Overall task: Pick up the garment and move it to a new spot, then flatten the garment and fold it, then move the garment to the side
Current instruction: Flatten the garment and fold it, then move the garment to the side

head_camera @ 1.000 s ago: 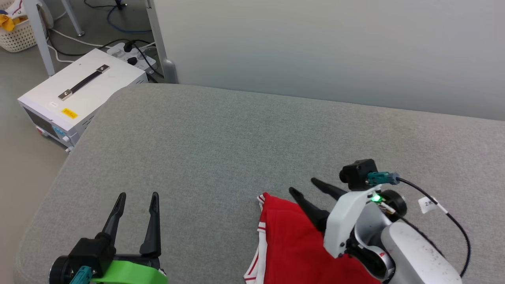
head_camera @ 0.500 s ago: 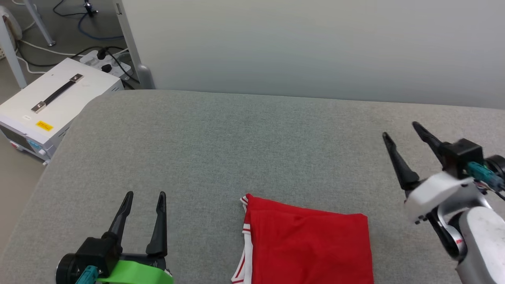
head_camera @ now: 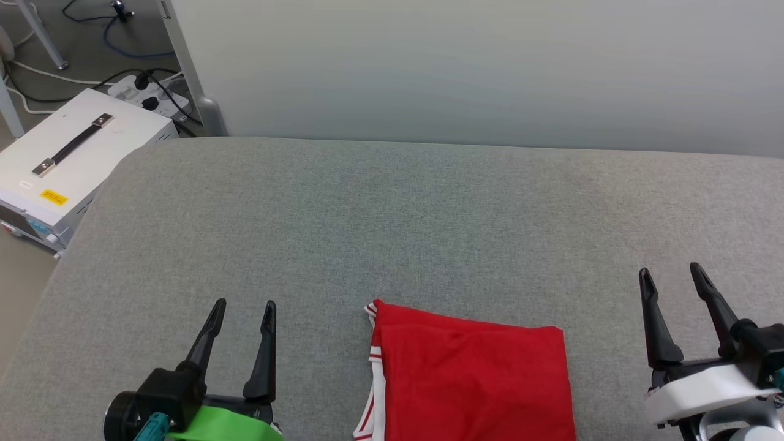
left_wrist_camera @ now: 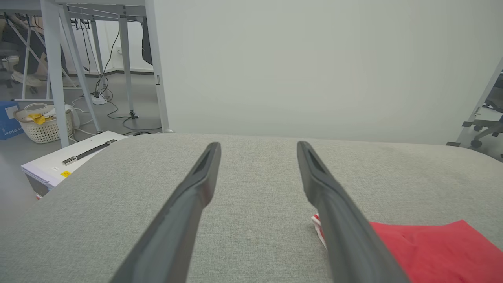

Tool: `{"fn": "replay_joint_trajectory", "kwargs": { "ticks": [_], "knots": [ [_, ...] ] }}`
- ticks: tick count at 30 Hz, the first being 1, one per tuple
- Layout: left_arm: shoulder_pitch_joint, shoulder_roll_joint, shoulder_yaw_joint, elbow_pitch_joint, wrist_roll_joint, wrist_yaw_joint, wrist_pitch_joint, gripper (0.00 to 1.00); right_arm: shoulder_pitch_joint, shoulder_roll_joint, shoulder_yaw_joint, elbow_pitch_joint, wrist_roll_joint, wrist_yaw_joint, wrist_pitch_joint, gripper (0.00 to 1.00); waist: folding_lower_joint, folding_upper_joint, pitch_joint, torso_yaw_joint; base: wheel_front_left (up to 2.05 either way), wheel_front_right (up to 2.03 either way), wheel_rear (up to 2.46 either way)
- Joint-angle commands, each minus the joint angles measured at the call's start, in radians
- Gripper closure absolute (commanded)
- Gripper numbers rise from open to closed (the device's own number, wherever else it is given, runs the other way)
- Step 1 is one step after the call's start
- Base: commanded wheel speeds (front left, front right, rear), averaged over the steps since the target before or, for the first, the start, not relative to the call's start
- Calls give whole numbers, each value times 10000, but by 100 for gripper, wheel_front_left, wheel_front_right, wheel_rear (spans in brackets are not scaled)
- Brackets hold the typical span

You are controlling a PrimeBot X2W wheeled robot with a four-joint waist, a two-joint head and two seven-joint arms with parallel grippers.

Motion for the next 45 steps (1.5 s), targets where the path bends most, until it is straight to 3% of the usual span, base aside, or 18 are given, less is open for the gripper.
{"fn": "replay_joint_trajectory", "kwargs": {
  "ticks": [1,7,16,20,23,31,36,45],
  "knots": [
    [-149,39,-48,33,-41,-27,-57,0,218,112,-57,-98,-110,-6,-113,0,0,120,-4,5,0,0,0],
    [-121,86,-78,182,-112,-27,-57,0,575,471,-64,-147,-201,-6,-99,0,0,120,-53,23,0,0,0],
    [-174,56,-91,146,-21,-27,-57,0,650,486,23,-169,-130,-6,576,0,0,120,29,250,0,0,0],
    [-201,67,-109,168,14,-27,-57,0,766,99,586,-229,259,-6,2326,0,0,120,197,371,0,0,0],
    [-273,83,-122,158,12,-27,-57,0,849,-190,841,-392,679,-6,4302,0,0,120,406,481,0,0,0],
    [-639,145,-350,184,-50,-27,-57,0,770,86,718,-882,1130,-6,8303,0,0,120,1086,904,0,0,0],
    [-881,146,-427,222,-64,-27,-57,0,491,408,545,-595,917,-6,9457,0,0,120,1475,1177,0,0,0],
    [-1208,94,-488,271,-101,-27,-57,0,38,697,607,389,967,-6,9847,0,0,120,1865,1484,0,0,0]
  ]
}}
